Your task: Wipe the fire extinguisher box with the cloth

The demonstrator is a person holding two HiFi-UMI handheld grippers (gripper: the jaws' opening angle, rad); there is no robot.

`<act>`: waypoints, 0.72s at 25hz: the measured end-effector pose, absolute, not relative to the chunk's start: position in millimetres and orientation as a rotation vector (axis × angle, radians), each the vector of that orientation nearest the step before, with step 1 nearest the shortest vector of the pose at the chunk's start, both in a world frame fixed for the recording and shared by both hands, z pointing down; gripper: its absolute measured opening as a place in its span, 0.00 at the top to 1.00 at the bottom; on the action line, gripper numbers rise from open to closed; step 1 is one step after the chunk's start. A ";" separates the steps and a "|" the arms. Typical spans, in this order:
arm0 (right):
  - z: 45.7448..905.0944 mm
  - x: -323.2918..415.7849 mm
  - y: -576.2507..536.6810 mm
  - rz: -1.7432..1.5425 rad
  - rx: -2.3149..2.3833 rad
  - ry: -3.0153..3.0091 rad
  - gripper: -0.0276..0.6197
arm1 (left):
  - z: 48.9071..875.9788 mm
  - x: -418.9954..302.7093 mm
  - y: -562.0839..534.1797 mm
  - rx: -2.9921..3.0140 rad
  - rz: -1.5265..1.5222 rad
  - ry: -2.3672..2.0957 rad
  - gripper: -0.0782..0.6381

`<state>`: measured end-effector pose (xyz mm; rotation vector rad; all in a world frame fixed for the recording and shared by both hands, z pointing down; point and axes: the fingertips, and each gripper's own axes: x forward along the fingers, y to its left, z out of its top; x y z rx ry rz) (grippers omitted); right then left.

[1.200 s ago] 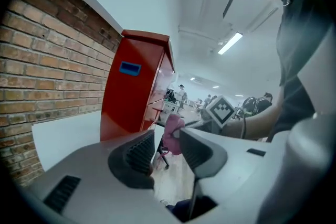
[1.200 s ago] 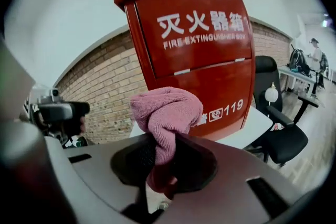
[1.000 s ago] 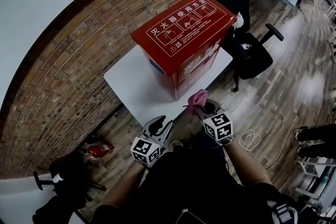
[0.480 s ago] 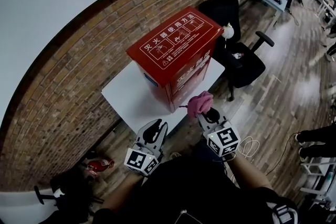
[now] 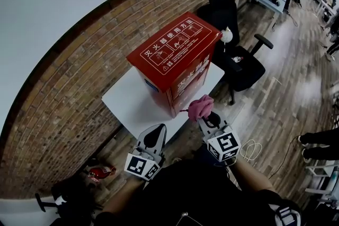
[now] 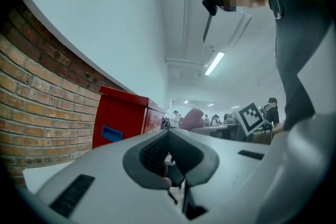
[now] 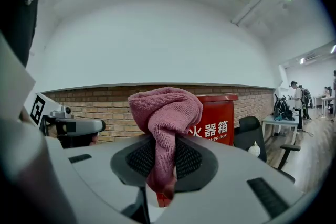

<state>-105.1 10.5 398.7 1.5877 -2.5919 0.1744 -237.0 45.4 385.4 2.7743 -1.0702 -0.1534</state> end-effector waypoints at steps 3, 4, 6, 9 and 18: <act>397.9 -105.9 9.6 0.178 1.592 -2.588 0.83 | 387.6 -238.3 44.6 2.776 -0.136 -1.072 0.86; 397.5 -106.4 9.5 0.176 1.593 -2.588 0.83 | 388.5 -239.0 44.6 2.776 -0.131 -1.074 0.86; 397.5 -107.3 9.7 0.173 1.594 -2.587 0.83 | 389.6 -240.2 45.0 2.776 -0.128 -1.075 0.86; 397.5 -108.3 10.4 0.171 1.594 -2.586 0.83 | 389.9 -241.4 46.0 2.777 -0.127 -1.078 0.86; 401.3 -109.5 13.6 0.182 1.590 -2.560 0.83 | 400.9 -243.3 49.6 2.758 -0.097 -1.071 0.86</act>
